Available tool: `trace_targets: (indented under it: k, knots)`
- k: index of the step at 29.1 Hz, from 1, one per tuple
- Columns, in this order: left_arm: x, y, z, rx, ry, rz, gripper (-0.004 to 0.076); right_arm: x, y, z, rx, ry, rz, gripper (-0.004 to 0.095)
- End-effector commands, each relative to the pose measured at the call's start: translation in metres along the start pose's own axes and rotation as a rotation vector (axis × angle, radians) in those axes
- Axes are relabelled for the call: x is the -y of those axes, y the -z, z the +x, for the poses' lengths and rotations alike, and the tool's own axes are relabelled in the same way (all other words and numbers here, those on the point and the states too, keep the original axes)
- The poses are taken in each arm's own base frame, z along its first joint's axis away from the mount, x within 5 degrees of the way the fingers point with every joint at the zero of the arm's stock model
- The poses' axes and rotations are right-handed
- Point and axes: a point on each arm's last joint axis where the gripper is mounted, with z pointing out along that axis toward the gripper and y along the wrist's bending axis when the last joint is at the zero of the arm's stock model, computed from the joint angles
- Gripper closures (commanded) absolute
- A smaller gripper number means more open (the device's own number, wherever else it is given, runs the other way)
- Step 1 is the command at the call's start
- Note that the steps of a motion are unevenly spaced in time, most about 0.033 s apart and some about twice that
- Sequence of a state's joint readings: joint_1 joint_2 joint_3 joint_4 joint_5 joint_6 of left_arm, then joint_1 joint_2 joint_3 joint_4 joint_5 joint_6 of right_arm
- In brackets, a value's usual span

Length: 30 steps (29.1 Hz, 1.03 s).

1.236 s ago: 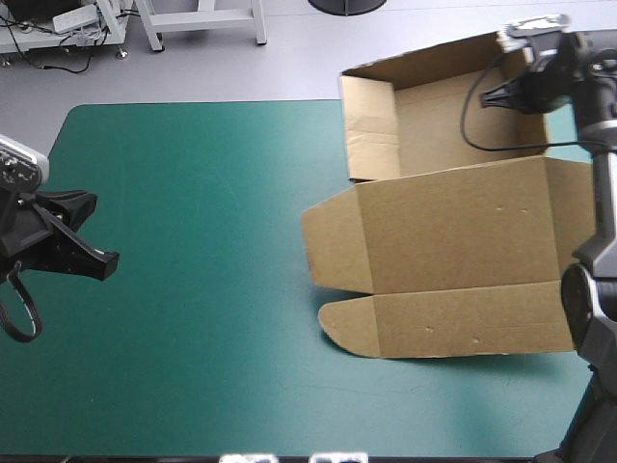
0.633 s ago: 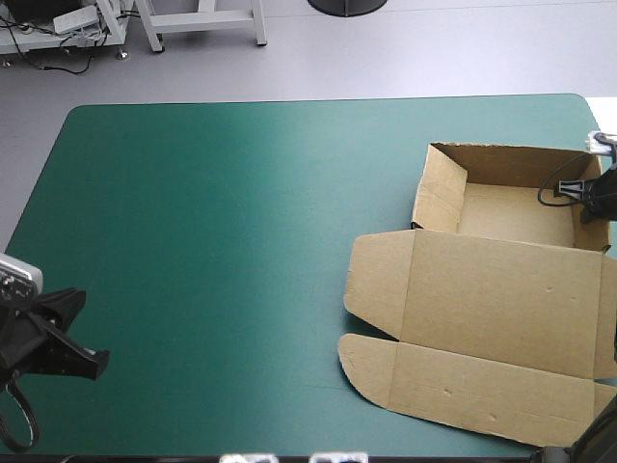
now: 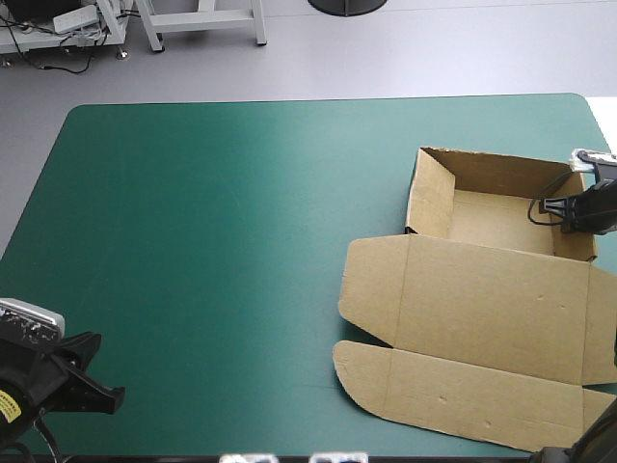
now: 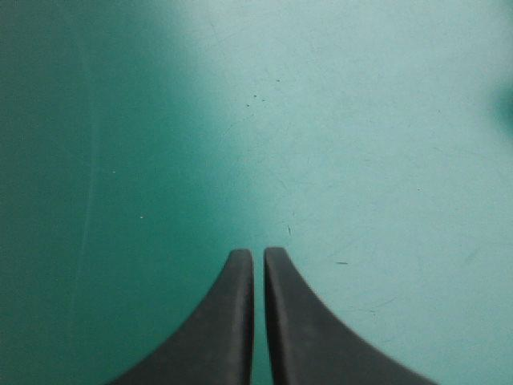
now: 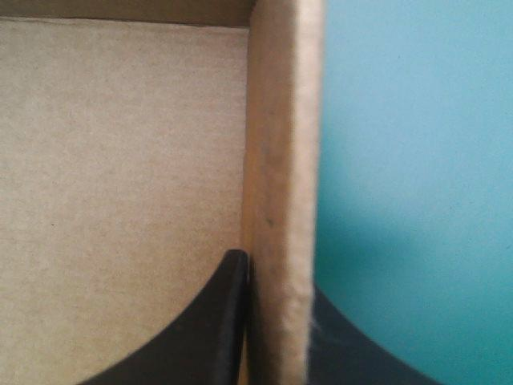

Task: Fold the box

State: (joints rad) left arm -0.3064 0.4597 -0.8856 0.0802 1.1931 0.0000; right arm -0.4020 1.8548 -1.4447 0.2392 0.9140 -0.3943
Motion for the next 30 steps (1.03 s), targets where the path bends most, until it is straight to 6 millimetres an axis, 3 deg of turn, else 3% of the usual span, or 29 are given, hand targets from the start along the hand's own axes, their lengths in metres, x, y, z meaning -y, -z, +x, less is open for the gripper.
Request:
trace_targets:
  k: [1,4,8,12,15,21,23,29,30]
  knots:
    - [0.000,0.004,-0.010,0.080,0.012,0.012,0.0697,0.001,0.021,-0.012,0.130,0.030,0.047,0.0666]
    - [0.000,0.004,-0.010,0.080,0.012,0.012,0.0697,0.002,0.022,-0.015,0.161,0.036,0.059,0.0543]
    - [0.000,0.004,-0.010,0.080,0.012,0.012,0.0697,0.001,0.029,-0.021,0.194,0.024,0.049,0.0535]
    - [0.000,0.004,-0.010,0.080,0.011,0.008,0.0696,-0.001,0.050,-0.035,0.224,0.029,0.037,0.0535]
    - [-0.001,0.004,-0.010,0.080,0.006,-0.004,0.0696,-0.005,0.078,-0.048,0.256,0.053,0.033,0.0537]
    - [-0.001,0.004,-0.012,0.096,0.005,-0.007,0.0697,-0.018,0.152,-0.068,0.352,0.097,0.021,0.0554]
    - [-0.001,0.004,-0.014,0.115,-0.007,-0.008,0.0696,-0.024,0.175,-0.068,0.375,0.083,0.012,0.0618]
    - [-0.001,0.005,-0.016,0.144,-0.060,-0.009,0.0696,-0.049,0.246,-0.048,0.529,0.064,-0.034,0.0934]
    - [0.000,0.005,-0.016,0.144,-0.055,0.001,0.0696,-0.054,0.259,-0.043,0.564,0.062,-0.046,0.0927]
